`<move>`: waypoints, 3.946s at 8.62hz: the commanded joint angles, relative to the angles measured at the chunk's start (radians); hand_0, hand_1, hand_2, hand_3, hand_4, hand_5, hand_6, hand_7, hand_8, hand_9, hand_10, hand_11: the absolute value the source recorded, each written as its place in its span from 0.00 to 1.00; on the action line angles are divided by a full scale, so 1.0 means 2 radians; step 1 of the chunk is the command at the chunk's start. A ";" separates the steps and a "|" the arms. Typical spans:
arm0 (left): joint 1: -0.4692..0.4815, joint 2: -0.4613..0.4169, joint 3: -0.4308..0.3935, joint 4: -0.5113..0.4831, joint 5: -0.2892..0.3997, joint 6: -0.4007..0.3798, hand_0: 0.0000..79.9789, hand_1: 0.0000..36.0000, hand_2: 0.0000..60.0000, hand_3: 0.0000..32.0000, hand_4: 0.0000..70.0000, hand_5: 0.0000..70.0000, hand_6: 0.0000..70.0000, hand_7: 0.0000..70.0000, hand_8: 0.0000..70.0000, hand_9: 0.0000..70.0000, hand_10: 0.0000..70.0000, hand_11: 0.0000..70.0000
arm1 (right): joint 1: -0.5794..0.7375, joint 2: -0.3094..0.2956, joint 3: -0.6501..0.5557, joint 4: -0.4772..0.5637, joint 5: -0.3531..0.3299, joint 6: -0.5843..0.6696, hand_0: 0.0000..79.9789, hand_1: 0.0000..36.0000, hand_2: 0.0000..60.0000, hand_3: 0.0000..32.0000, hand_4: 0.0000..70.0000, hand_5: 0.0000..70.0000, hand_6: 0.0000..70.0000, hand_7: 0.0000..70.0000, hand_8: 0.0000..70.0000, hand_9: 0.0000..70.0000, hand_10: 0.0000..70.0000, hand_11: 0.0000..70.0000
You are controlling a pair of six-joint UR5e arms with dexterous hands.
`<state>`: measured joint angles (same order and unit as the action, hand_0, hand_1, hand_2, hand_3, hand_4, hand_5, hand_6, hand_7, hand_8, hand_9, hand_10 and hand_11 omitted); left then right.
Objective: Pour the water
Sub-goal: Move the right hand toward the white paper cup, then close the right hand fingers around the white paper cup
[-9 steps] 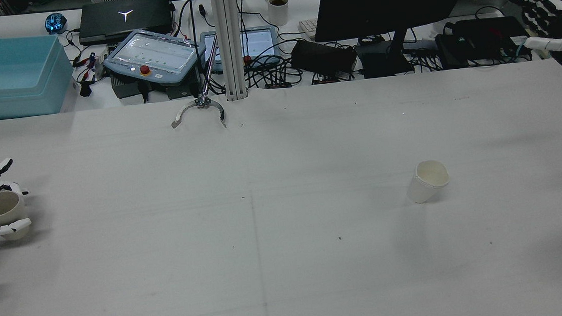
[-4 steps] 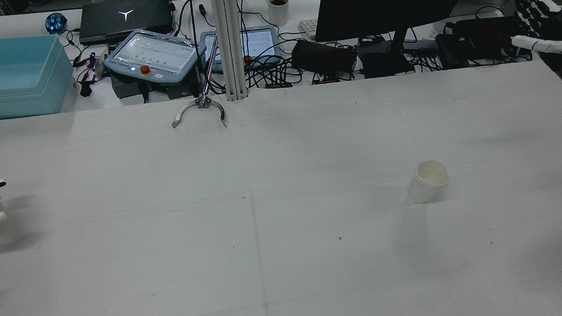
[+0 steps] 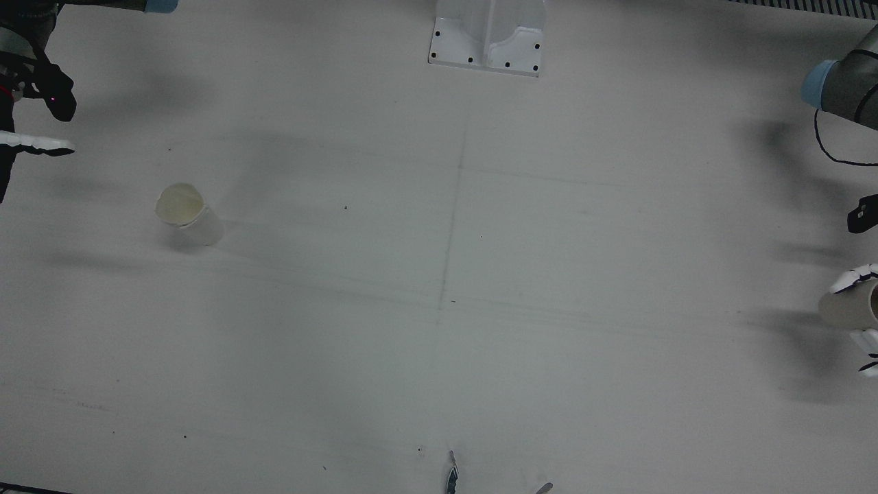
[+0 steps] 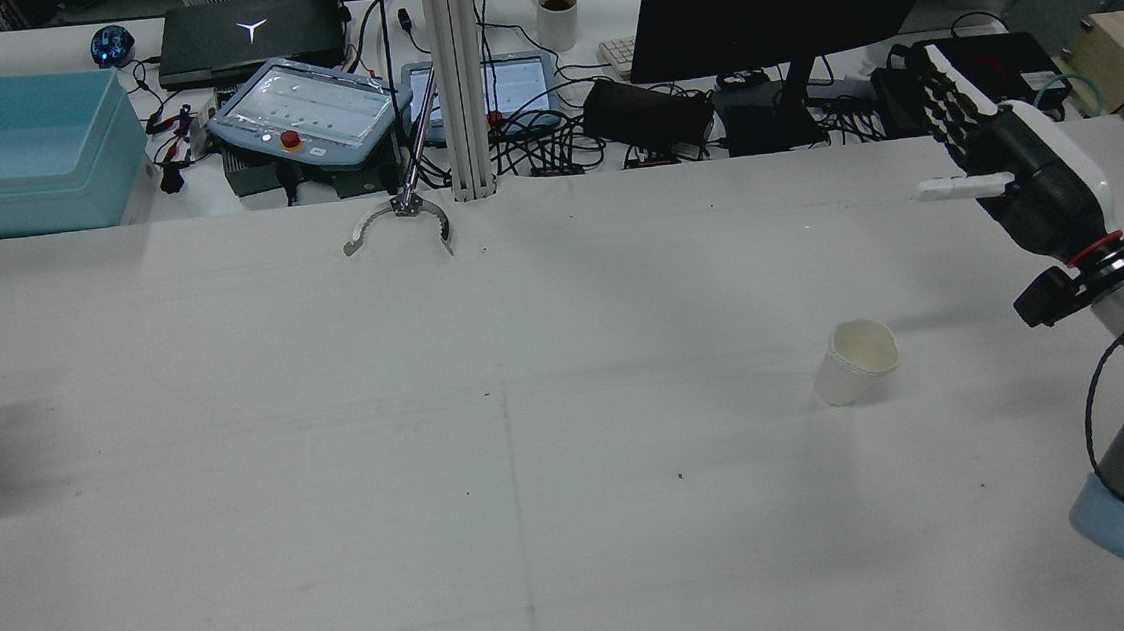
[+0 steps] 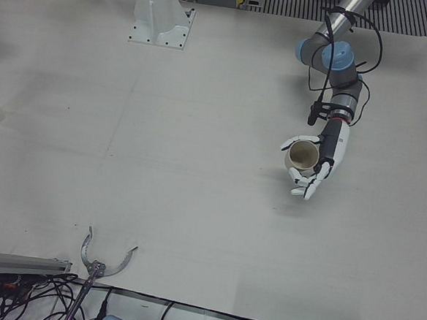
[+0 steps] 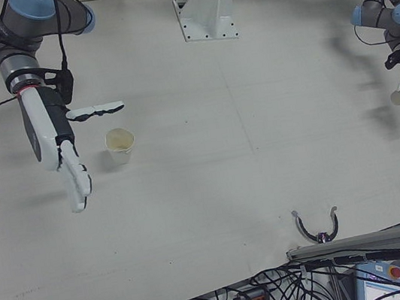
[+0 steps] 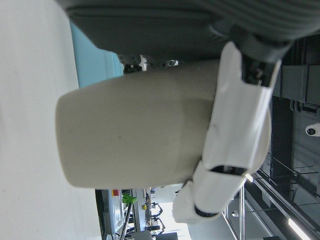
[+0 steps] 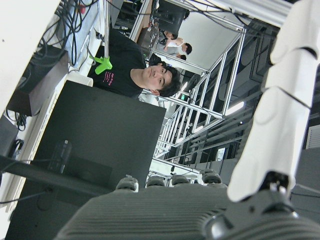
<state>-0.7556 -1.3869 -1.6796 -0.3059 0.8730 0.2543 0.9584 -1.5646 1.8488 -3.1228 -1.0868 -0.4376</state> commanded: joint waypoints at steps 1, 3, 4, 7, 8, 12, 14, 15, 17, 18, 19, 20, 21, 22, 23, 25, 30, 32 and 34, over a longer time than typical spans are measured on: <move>-0.010 0.040 -0.028 0.000 0.003 -0.004 1.00 1.00 1.00 0.00 0.24 0.06 0.65 1.00 0.66 0.89 0.22 0.39 | -0.057 -0.031 0.001 0.035 0.007 -0.057 0.64 0.54 0.12 0.15 0.00 0.00 0.00 0.00 0.00 0.00 0.00 0.01; -0.010 0.043 -0.028 0.000 0.003 -0.004 1.00 1.00 1.00 0.00 0.24 0.07 0.66 1.00 0.67 0.90 0.22 0.39 | -0.063 -0.060 0.000 0.036 0.007 -0.081 0.63 0.53 0.13 0.14 0.00 0.00 0.00 0.00 0.00 0.00 0.00 0.01; -0.012 0.047 -0.029 0.000 0.004 -0.006 1.00 1.00 1.00 0.00 0.24 0.07 0.66 1.00 0.67 0.90 0.22 0.39 | -0.063 -0.068 -0.024 0.043 0.013 -0.086 0.61 0.48 0.14 0.11 0.00 0.00 0.00 0.00 0.00 0.00 0.00 0.03; -0.012 0.049 -0.031 0.002 0.005 -0.005 1.00 1.00 1.00 0.00 0.24 0.07 0.67 1.00 0.67 0.90 0.22 0.39 | -0.118 -0.071 -0.078 0.144 0.091 -0.089 0.61 0.49 0.11 0.15 0.00 0.00 0.00 0.00 0.00 0.00 0.00 0.02; -0.012 0.049 -0.031 0.003 0.005 -0.005 1.00 1.00 1.00 0.00 0.23 0.07 0.66 1.00 0.66 0.90 0.22 0.39 | -0.131 -0.074 -0.086 0.145 0.095 -0.089 0.61 0.48 0.12 0.14 0.00 0.00 0.00 0.00 0.00 0.00 0.00 0.02; -0.012 0.048 -0.029 0.006 0.005 -0.004 1.00 1.00 1.00 0.00 0.24 0.07 0.66 1.00 0.66 0.90 0.22 0.39 | -0.168 -0.069 -0.145 0.211 0.112 -0.089 0.61 0.46 0.12 0.16 0.00 0.00 0.00 0.00 0.00 0.00 0.00 0.02; -0.012 0.048 -0.028 0.006 0.005 -0.005 1.00 1.00 1.00 0.00 0.24 0.07 0.67 1.00 0.66 0.90 0.22 0.39 | -0.196 -0.059 -0.150 0.211 0.137 -0.090 0.61 0.48 0.16 0.14 0.00 0.00 0.00 0.00 0.00 0.00 0.00 0.02; -0.012 0.049 -0.028 0.006 0.005 -0.006 1.00 1.00 1.00 0.00 0.24 0.07 0.67 1.00 0.66 0.90 0.22 0.39 | -0.221 -0.055 -0.157 0.211 0.163 -0.090 0.60 0.47 0.16 0.11 0.00 0.00 0.00 0.00 0.00 0.00 0.00 0.02; -0.012 0.053 -0.028 0.006 0.004 -0.006 1.00 1.00 1.00 0.00 0.23 0.07 0.66 1.00 0.67 0.91 0.22 0.39 | -0.240 -0.037 -0.166 0.211 0.173 -0.090 0.61 0.48 0.16 0.12 0.00 0.00 0.00 0.00 0.00 0.00 0.00 0.02; -0.012 0.054 -0.028 0.006 0.004 -0.006 1.00 1.00 1.00 0.00 0.23 0.07 0.67 1.00 0.67 0.91 0.22 0.39 | -0.240 -0.037 -0.165 0.211 0.174 -0.089 0.61 0.48 0.16 0.13 0.00 0.00 0.00 0.00 0.00 0.00 0.00 0.01; -0.012 0.054 -0.028 0.006 0.005 -0.006 1.00 1.00 1.00 0.00 0.24 0.07 0.67 1.00 0.67 0.91 0.22 0.39 | -0.238 -0.038 -0.164 0.211 0.174 -0.087 0.61 0.49 0.16 0.13 0.00 0.00 0.00 0.00 0.00 0.00 0.00 0.01; -0.012 0.054 -0.028 0.006 0.005 -0.006 1.00 1.00 1.00 0.00 0.24 0.07 0.67 1.00 0.67 0.91 0.22 0.39 | -0.239 -0.037 -0.164 0.211 0.174 -0.087 0.61 0.49 0.16 0.14 0.00 0.00 0.00 0.00 0.00 0.00 0.00 0.01; -0.012 0.055 -0.028 0.006 0.005 -0.006 1.00 1.00 1.00 0.00 0.24 0.07 0.67 1.00 0.67 0.91 0.22 0.39 | -0.240 -0.035 -0.164 0.211 0.174 -0.087 0.61 0.49 0.17 0.13 0.00 0.00 0.00 0.00 0.00 0.00 0.00 0.01; -0.012 0.055 -0.027 0.006 0.004 -0.006 1.00 1.00 1.00 0.00 0.24 0.07 0.67 1.00 0.67 0.91 0.22 0.39 | -0.239 -0.028 -0.166 0.211 0.173 -0.087 0.61 0.50 0.18 0.13 0.00 0.00 0.00 0.00 0.00 0.00 0.00 0.01; -0.011 0.055 -0.026 0.006 0.005 -0.006 1.00 1.00 1.00 0.00 0.24 0.07 0.67 1.00 0.67 0.91 0.22 0.39 | -0.240 -0.027 -0.167 0.211 0.174 -0.087 0.61 0.50 0.19 0.12 0.00 0.00 0.00 0.00 0.00 0.00 0.00 0.01; -0.011 0.055 -0.024 0.006 0.005 -0.006 1.00 1.00 1.00 0.00 0.24 0.07 0.67 1.00 0.67 0.91 0.22 0.39 | -0.240 -0.020 -0.167 0.211 0.180 -0.087 0.61 0.50 0.20 0.12 0.00 0.00 0.00 0.00 0.00 0.00 0.00 0.01; -0.011 0.055 -0.022 0.006 0.005 -0.005 1.00 1.00 1.00 0.00 0.25 0.07 0.68 1.00 0.68 0.92 0.22 0.40 | -0.242 -0.019 -0.165 0.211 0.180 -0.086 0.62 0.54 0.30 0.00 0.05 0.28 0.03 0.05 0.00 0.00 0.02 0.06; -0.011 0.055 -0.022 0.006 0.005 -0.005 1.00 1.00 1.00 0.00 0.25 0.07 0.68 1.00 0.68 0.93 0.23 0.40 | -0.241 -0.019 -0.163 0.211 0.181 -0.086 0.70 0.69 0.38 0.00 0.30 0.52 0.00 0.00 0.00 0.00 0.04 0.09; -0.012 0.055 -0.022 0.006 0.005 -0.005 1.00 1.00 1.00 0.00 0.26 0.07 0.68 1.00 0.68 0.93 0.23 0.40 | -0.241 -0.019 -0.160 0.211 0.181 -0.086 0.80 0.89 0.57 0.00 0.57 0.72 0.01 0.00 0.00 0.00 0.06 0.12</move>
<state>-0.7777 -1.2778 -1.7242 -0.2946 0.8820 0.2439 0.4759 -1.6031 1.5230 -2.6998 -0.7258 -0.6110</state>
